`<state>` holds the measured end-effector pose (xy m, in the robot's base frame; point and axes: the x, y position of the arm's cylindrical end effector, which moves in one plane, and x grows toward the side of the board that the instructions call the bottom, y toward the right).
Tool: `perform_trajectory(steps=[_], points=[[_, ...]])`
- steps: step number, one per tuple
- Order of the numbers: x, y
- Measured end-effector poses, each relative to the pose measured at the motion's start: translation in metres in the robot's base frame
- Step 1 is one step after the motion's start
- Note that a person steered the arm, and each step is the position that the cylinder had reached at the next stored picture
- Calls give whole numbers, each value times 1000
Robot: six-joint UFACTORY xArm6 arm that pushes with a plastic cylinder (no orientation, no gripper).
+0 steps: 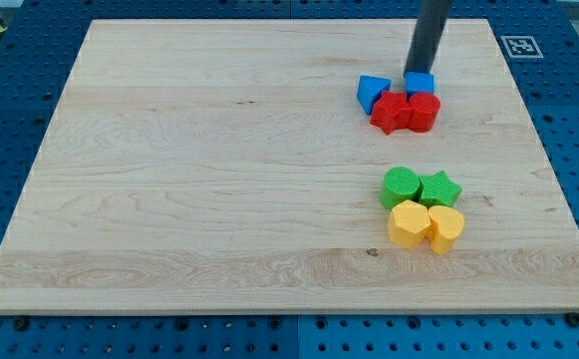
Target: Push the triangle into the red star
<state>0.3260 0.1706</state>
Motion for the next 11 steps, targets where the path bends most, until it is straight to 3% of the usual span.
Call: perform_trajectory(steps=[1, 4, 5, 8, 9, 11], points=[[-1, -7], [-18, -139], [-9, -137], [-3, -57], [-3, -70], [-1, -175]])
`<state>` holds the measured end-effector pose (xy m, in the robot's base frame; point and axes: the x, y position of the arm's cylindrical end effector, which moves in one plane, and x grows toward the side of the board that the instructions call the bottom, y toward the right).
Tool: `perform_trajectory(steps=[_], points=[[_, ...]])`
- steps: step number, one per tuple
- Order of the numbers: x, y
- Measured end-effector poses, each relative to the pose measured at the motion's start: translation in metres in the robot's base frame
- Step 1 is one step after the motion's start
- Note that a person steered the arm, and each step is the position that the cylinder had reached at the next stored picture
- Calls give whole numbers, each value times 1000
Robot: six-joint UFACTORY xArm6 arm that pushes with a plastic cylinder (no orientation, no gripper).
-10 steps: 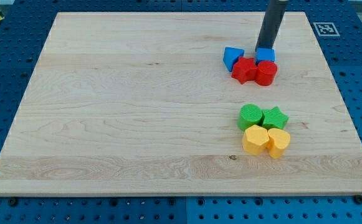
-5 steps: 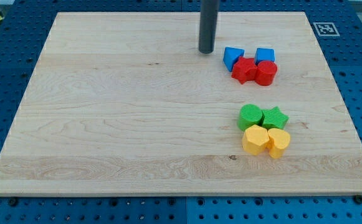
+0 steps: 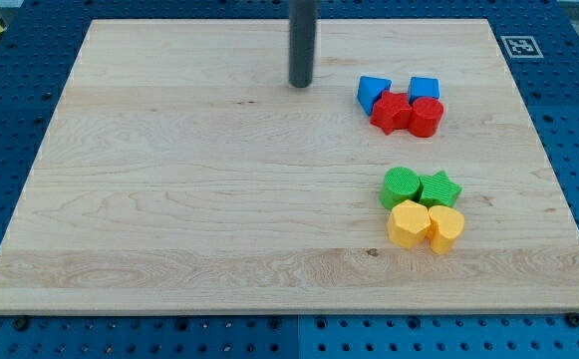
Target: Push the triangle into the red star
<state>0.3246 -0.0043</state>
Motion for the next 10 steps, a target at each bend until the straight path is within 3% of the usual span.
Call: perform_trajectory(steps=[2, 5, 10], points=[[40, 14], [7, 19], [6, 119]])
